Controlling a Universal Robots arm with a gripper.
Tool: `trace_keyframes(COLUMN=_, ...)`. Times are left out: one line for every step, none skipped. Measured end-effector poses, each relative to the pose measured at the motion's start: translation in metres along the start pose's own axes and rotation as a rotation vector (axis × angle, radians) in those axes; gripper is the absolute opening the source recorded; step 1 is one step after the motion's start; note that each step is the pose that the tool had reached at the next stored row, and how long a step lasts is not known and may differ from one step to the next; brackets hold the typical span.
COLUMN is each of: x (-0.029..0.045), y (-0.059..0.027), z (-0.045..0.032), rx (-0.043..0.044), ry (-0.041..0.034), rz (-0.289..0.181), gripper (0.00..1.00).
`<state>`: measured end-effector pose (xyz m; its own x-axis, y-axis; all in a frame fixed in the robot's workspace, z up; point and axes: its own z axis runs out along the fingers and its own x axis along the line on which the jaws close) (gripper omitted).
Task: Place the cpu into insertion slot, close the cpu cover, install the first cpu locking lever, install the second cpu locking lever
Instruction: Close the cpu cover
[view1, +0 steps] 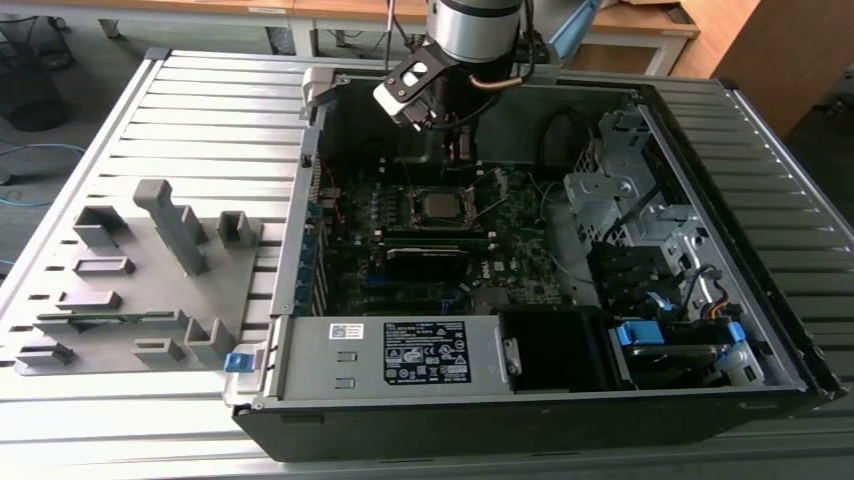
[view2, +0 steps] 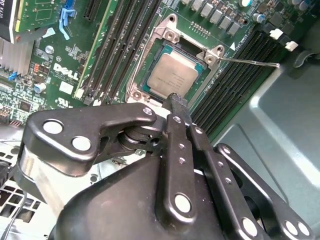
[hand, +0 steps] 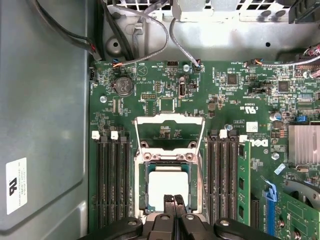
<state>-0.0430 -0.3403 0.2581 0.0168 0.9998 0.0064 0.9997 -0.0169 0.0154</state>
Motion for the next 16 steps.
trace_keyframes(x=0.0000, y=0.0000, z=-0.0001, rx=0.0001, ry=-0.0002, rz=0.000, gripper=0.10)
trace_keyframes(x=-0.0001, y=0.0000, z=-0.0002, rx=0.0002, ry=-0.0004, rz=0.000, gripper=0.10)
trace_keyframes(x=0.0000, y=0.0000, z=-0.0002, rx=0.0002, ry=-0.0003, rz=0.000, gripper=0.10)
trace_keyframes(x=0.0000, y=0.0000, z=-0.0002, rx=0.0002, ry=-0.0003, rz=0.000, gripper=0.10)
trace_keyframes(x=0.0000, y=0.0000, z=-0.0003, rx=0.0002, ry=-0.0004, rz=0.000, gripper=0.10)
trace_keyframes(x=0.0000, y=0.0000, z=-0.0003, rx=0.0002, ry=-0.0003, rz=0.000, gripper=0.10)
trace_keyframes(x=0.0000, y=0.0000, z=-0.0003, rx=0.0002, ry=-0.0004, rz=0.000, gripper=0.10)
trace_keyframes(x=0.0000, y=0.0000, z=-0.0005, rx=0.0002, ry=-0.0004, rz=0.000, gripper=0.10)
trace_keyframes(x=-0.0001, y=0.0000, z=-0.0015, rx=0.0005, ry=-0.0009, rz=0.000, gripper=0.10)
trace_keyframes(x=0.0000, y=0.0000, z=-0.0028, rx=0.0003, ry=-0.0007, rz=0.000, gripper=0.10)
trace_keyframes(x=0.0000, y=0.0001, z=-0.0045, rx=0.0002, ry=-0.0004, rz=0.000, gripper=0.10)
trace_keyframes(x=0.0000, y=0.0001, z=-0.0065, rx=0.0003, ry=-0.0005, rz=0.000, gripper=0.10)
trace_keyframes(x=0.0000, y=0.0001, z=-0.0080, rx=0.0003, ry=-0.0005, rz=0.000, gripper=0.10)
trace_keyframes(x=0.0000, y=0.0001, z=-0.0090, rx=0.0002, ry=-0.0005, rz=0.000, gripper=0.10)
trace_keyframes(x=0.0000, y=0.0001, z=-0.0093, rx=0.0002, ry=-0.0003, rz=0.000, gripper=0.10)
trace_keyframes(x=0.0000, y=0.0001, z=-0.0093, rx=0.0001, ry=-0.0002, rz=0.000, gripper=0.10)
